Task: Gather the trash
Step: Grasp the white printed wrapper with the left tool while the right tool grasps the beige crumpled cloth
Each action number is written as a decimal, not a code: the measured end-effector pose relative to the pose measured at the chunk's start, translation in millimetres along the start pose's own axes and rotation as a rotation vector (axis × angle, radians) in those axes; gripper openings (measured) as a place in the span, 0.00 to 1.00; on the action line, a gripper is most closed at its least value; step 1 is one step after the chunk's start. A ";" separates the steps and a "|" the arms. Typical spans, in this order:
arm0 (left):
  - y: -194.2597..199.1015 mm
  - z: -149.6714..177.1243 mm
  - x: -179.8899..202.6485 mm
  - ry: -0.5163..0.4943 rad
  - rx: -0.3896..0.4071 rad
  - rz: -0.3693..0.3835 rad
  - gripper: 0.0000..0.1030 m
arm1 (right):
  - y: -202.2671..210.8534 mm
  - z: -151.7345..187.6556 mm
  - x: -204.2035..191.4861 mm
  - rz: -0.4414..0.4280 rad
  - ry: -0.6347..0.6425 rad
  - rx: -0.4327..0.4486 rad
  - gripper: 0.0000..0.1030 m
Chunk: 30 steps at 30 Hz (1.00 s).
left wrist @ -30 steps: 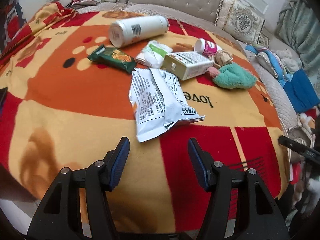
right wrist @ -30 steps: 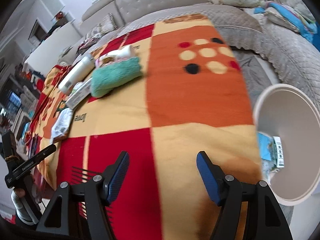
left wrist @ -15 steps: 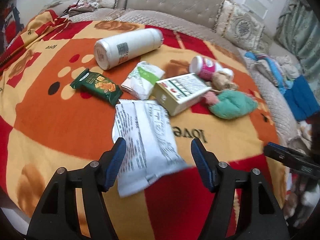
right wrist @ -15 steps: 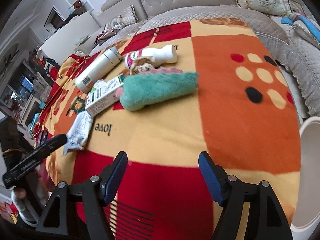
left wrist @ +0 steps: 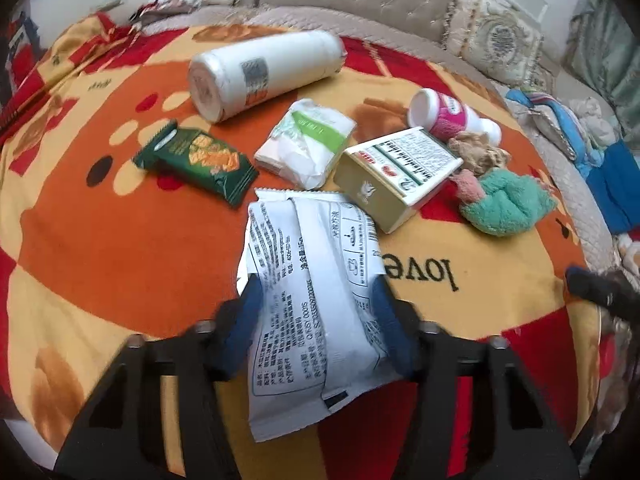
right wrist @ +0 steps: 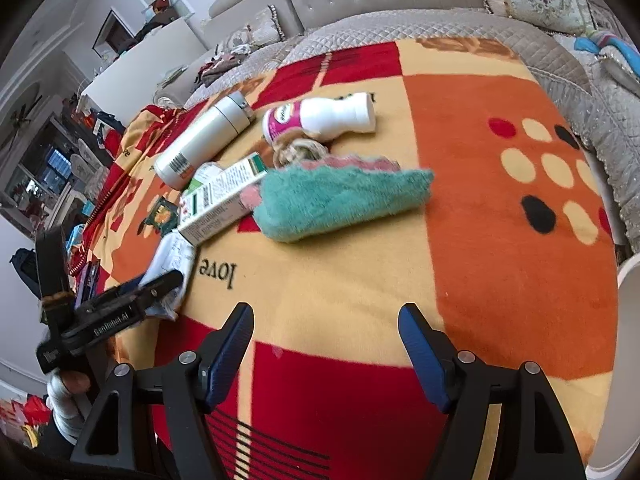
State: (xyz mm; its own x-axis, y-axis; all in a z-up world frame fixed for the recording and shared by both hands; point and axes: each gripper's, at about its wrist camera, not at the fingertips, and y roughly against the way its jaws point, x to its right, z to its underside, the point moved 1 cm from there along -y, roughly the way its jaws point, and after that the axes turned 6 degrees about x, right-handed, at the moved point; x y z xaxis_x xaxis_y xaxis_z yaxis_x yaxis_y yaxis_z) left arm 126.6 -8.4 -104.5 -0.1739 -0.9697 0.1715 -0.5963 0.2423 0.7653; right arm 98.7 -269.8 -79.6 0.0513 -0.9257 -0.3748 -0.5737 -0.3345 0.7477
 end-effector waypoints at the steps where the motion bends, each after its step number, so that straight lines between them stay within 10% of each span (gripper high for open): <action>1: 1.7 0.7 -0.3 0.001 -0.008 0.011 0.41 | 1.0 -3.6 -2.3 -0.003 0.006 0.007 0.71; 14: 28.2 21.4 3.5 -0.048 -0.034 0.060 0.38 | -31.2 -81.0 -30.8 0.053 0.100 0.078 0.70; 23: 21.5 18.1 5.4 -0.043 -0.035 0.106 0.55 | -103.1 -101.1 -25.2 0.071 0.075 -0.024 0.34; 30: 12.5 20.5 5.2 -0.028 -0.030 0.118 0.55 | -65.2 -85.2 -22.6 0.021 0.093 0.049 0.27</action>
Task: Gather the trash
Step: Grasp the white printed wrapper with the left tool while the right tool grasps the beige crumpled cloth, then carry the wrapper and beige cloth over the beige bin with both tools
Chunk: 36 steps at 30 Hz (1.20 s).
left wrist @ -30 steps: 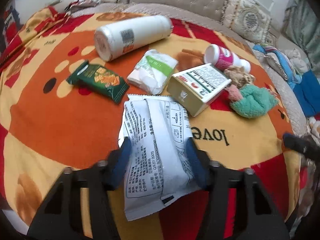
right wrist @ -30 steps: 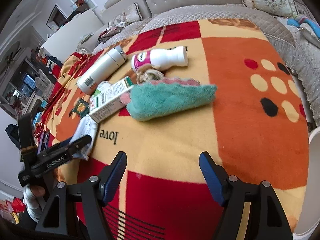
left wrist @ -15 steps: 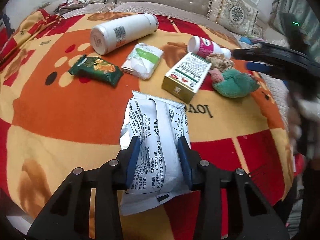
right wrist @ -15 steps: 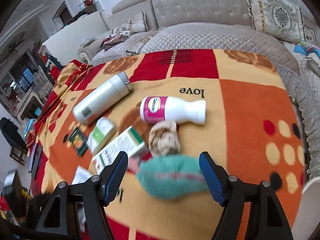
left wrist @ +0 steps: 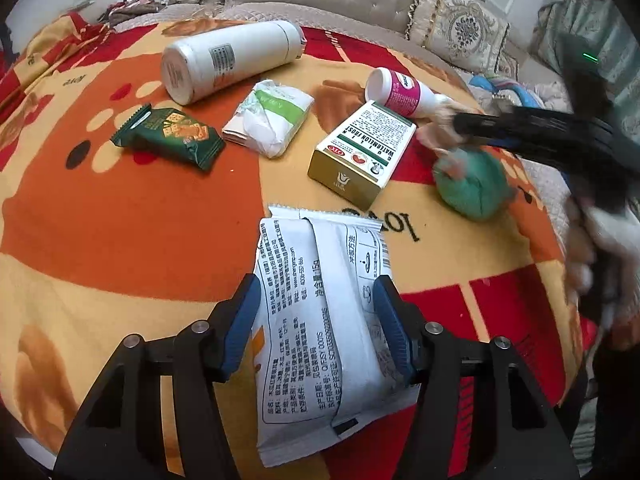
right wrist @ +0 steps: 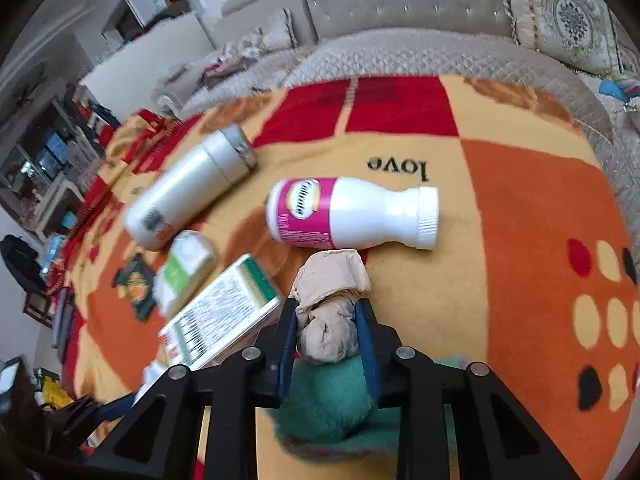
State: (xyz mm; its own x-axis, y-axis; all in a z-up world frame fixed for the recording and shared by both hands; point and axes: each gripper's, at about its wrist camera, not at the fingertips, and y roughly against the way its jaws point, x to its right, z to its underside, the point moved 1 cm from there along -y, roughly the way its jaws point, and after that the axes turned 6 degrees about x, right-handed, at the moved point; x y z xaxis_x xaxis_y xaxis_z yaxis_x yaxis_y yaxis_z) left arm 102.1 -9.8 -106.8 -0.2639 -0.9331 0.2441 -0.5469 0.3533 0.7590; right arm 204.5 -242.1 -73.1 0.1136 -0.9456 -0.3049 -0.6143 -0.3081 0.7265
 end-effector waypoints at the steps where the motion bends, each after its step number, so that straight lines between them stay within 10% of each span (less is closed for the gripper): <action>1: 0.0 0.1 0.5 -0.003 0.002 0.001 0.49 | 13.5 2.7 -2.0 -0.013 0.009 0.021 0.27; 8: 11.7 3.6 14.9 -0.046 0.027 0.007 0.28 | 87.2 31.4 -12.4 -0.071 0.033 0.126 0.27; 36: 38.7 2.8 156.0 -0.235 0.094 0.150 0.26 | 187.5 119.6 50.6 -0.024 -0.092 0.198 0.27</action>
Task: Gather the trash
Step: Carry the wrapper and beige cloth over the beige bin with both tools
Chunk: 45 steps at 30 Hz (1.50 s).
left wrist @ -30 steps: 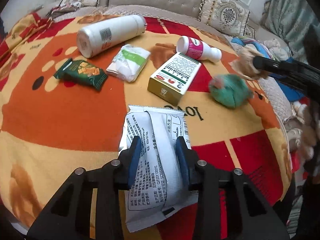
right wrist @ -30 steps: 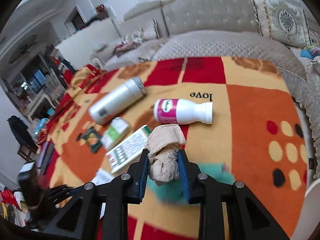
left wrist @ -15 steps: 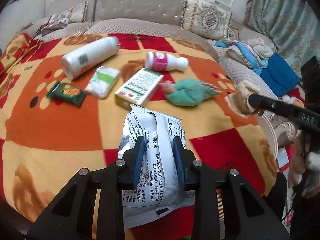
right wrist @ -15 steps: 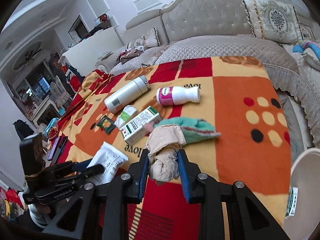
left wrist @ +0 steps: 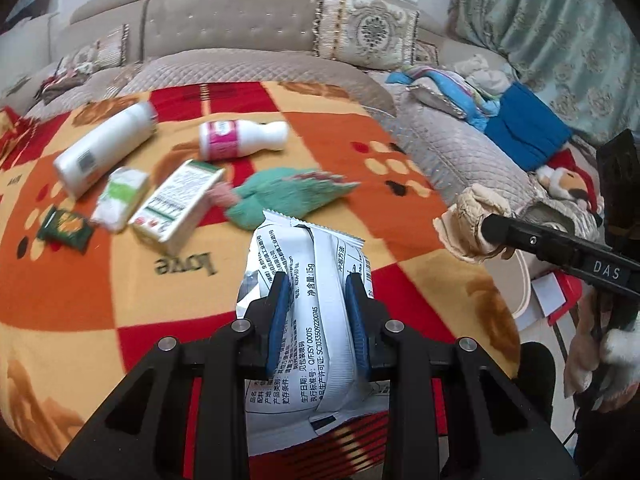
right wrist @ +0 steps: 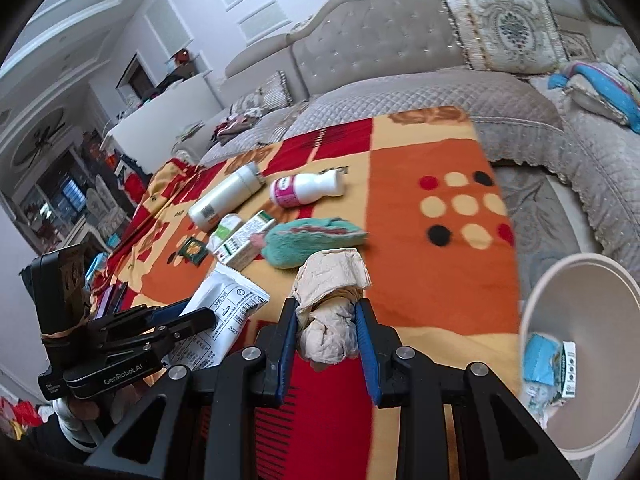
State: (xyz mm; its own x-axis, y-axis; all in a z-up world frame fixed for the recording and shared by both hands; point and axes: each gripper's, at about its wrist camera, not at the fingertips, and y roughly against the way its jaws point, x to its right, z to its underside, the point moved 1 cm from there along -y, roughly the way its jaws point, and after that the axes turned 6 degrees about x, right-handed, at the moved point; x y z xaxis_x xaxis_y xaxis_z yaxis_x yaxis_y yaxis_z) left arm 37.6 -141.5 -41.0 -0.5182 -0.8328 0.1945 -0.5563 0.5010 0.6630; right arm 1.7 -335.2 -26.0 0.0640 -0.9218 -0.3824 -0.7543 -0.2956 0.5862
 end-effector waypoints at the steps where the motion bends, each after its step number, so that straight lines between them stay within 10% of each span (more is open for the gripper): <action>1: -2.2 -1.5 4.8 -0.007 -0.001 0.005 0.26 | 3.5 0.8 5.0 0.009 -0.007 0.003 0.27; 45: -97.3 -28.2 195.7 -0.179 -0.083 0.222 0.26 | 91.7 38.5 160.4 0.284 -0.221 0.052 0.27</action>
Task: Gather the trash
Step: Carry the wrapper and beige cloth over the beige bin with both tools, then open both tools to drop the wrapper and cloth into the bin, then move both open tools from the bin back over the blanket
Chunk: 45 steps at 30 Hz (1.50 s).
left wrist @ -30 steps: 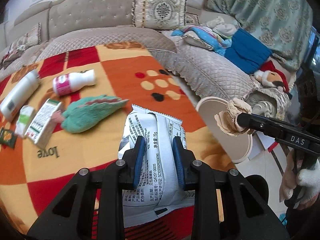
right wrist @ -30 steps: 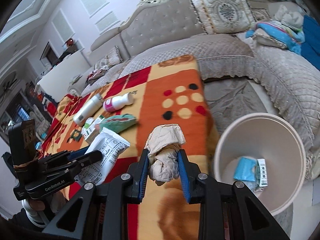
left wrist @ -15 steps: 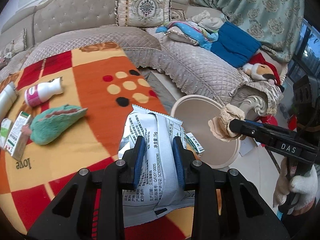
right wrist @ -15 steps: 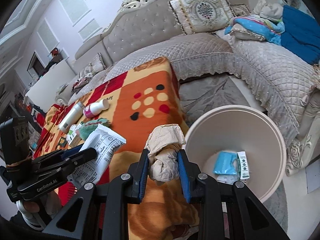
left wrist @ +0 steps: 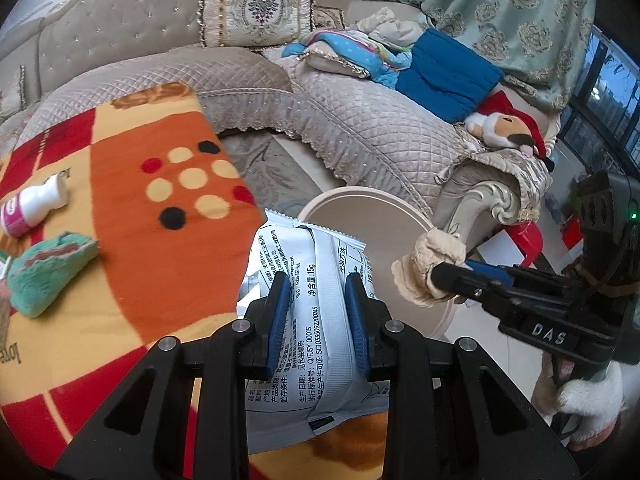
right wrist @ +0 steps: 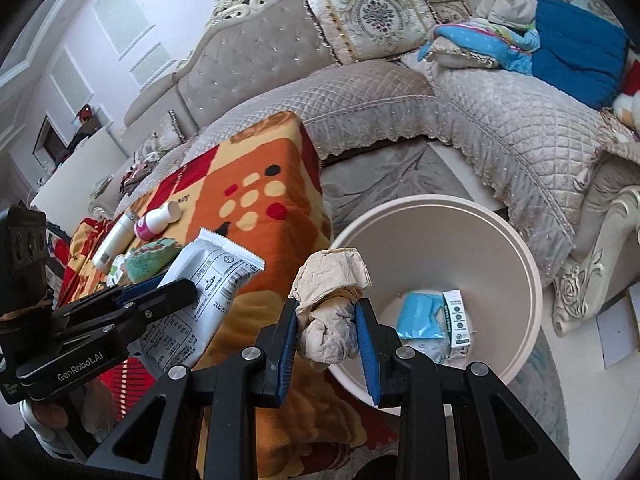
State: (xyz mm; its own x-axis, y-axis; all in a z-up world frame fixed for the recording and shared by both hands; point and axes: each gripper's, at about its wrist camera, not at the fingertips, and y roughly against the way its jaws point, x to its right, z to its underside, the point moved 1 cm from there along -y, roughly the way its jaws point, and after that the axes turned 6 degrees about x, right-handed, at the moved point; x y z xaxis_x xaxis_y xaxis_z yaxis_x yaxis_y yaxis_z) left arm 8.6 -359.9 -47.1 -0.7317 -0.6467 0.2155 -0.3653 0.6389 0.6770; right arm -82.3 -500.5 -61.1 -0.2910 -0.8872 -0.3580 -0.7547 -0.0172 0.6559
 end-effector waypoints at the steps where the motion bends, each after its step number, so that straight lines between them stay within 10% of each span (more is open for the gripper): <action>1: -2.8 -0.5 1.9 0.000 -0.003 0.003 0.26 | -1.5 1.1 3.1 0.010 0.000 -0.003 0.27; 14: -42.7 -2.0 19.9 0.015 -0.056 0.040 0.27 | -23.7 13.9 47.3 0.064 -0.088 -0.059 0.27; 18: -49.8 -0.4 21.3 0.017 -0.063 0.049 0.31 | -28.0 17.0 59.3 0.094 -0.126 -0.072 0.49; 45: -10.0 17.7 -23.1 0.051 -0.044 -0.051 0.33 | -32.8 18.6 19.1 0.062 -0.064 -0.101 0.49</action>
State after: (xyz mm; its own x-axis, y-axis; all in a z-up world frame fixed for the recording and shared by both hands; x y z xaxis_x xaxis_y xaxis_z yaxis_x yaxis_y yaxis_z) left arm 19.0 -343.9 -71.3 -0.6821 -0.6989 0.2150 -0.3748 0.5866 0.7179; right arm -74.0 -508.4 -101.8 -0.3745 -0.8568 -0.3545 -0.6723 -0.0124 0.7402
